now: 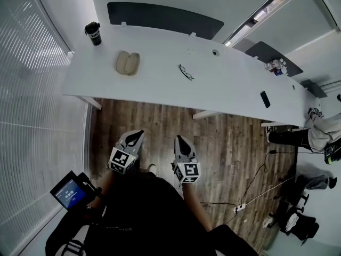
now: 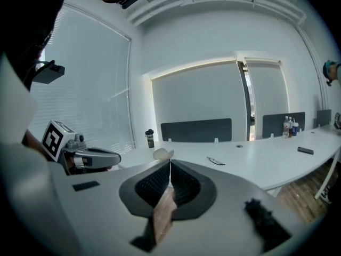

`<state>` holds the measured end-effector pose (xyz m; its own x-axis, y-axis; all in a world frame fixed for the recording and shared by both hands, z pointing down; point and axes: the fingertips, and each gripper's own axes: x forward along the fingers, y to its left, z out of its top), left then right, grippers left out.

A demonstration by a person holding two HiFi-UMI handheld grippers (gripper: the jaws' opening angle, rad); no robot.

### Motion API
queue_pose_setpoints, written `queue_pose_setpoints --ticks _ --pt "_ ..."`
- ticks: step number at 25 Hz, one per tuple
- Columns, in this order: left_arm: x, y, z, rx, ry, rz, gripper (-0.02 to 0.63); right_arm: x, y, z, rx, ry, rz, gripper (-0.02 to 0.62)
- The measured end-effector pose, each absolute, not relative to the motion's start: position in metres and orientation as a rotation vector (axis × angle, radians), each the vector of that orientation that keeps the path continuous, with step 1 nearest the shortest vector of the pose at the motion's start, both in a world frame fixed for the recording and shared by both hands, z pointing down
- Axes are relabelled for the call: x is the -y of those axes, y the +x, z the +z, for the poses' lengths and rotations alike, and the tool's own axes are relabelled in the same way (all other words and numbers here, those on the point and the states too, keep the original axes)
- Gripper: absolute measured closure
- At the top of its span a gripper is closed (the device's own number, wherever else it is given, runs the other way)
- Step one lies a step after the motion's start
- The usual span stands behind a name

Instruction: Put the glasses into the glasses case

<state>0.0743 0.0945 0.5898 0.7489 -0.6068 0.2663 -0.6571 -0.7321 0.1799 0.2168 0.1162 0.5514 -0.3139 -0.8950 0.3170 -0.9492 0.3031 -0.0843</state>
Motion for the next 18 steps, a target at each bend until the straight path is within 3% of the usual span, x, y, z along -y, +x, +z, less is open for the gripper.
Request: queue_pose_setpoints --ticks 12,18 --pt "-0.01 -0.009 0.615 1.044 2.638 0.248 0.601 -0.034 0.132 0.561 2.35 1.607 0.381 0.586" --pt "0.003 -0.021 0.612 1.112 2.616 0.284 0.601 -0.017 0.124 0.557 2.417 1.562 0.34 0.586"
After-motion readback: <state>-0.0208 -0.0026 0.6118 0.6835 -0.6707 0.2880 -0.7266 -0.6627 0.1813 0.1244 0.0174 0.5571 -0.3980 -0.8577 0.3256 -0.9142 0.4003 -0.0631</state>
